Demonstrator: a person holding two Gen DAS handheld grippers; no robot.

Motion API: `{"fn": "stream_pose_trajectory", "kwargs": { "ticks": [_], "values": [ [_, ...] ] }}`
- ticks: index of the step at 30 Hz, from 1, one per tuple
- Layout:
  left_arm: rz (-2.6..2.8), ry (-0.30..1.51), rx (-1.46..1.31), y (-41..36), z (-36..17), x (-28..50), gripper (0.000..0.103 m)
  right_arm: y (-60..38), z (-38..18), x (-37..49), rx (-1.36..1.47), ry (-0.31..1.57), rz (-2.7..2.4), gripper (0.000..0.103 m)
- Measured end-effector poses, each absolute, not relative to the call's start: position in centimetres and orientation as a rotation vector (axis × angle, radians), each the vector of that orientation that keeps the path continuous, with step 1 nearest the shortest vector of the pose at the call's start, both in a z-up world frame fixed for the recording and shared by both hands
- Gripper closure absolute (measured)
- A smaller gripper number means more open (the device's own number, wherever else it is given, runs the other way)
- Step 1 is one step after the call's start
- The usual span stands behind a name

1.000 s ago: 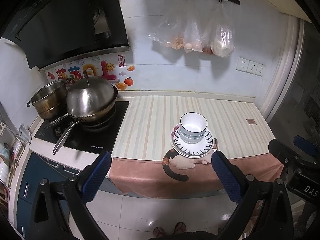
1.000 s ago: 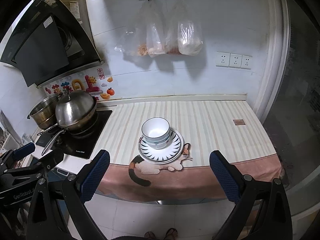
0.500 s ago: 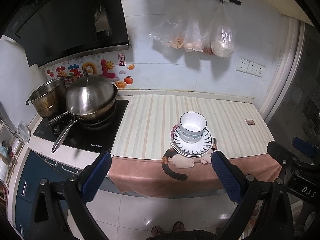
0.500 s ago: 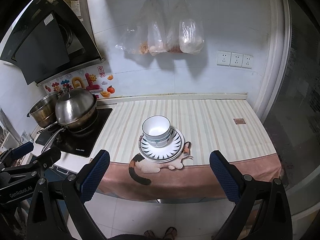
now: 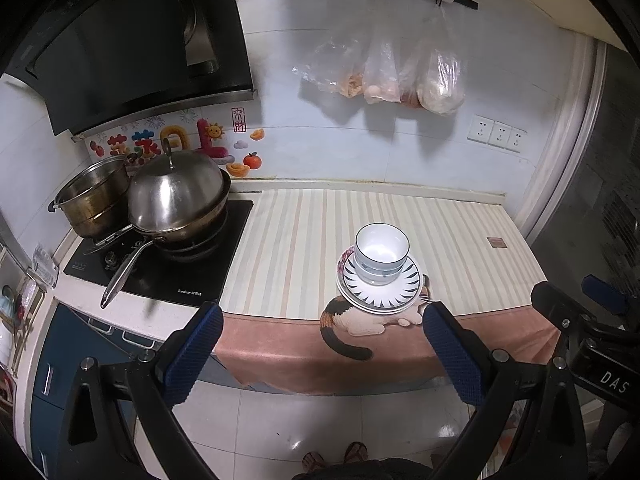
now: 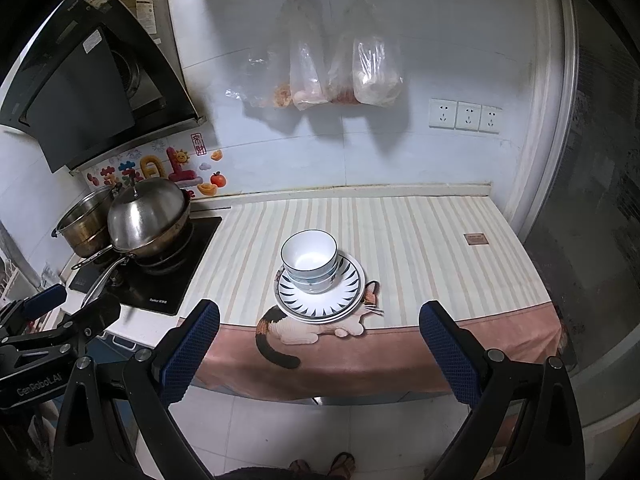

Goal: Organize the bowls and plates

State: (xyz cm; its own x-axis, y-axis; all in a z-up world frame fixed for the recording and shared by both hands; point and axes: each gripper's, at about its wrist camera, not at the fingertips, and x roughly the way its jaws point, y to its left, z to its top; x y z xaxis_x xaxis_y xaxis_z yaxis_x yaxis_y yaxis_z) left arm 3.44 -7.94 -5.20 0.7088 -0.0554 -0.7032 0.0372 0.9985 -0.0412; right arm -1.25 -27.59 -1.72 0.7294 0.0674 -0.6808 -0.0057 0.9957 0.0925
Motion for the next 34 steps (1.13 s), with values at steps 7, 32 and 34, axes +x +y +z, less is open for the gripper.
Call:
{"fn": "stream_pose_trajectory", "kwargs": {
  "ticks": [7, 32, 34],
  "values": [
    [-0.051, 0.783, -0.027, -8.0, -5.2, 3.4, 0.0, -27.5, -1.7, -1.4, 0.087, 0.749, 0.035, 0.001],
    [-0.048, 0.767, -0.035, -7.9, -4.6, 2.8, 0.0, -27.0, -1.0, -2.2, 0.097, 0.738, 0.01, 0.001],
    [-0.047, 0.767, -0.035, -8.0, -4.6, 2.7, 0.0, -27.0, -1.0, -2.2, 0.096, 0.739, 0.01, 0.001]
  ]
}}
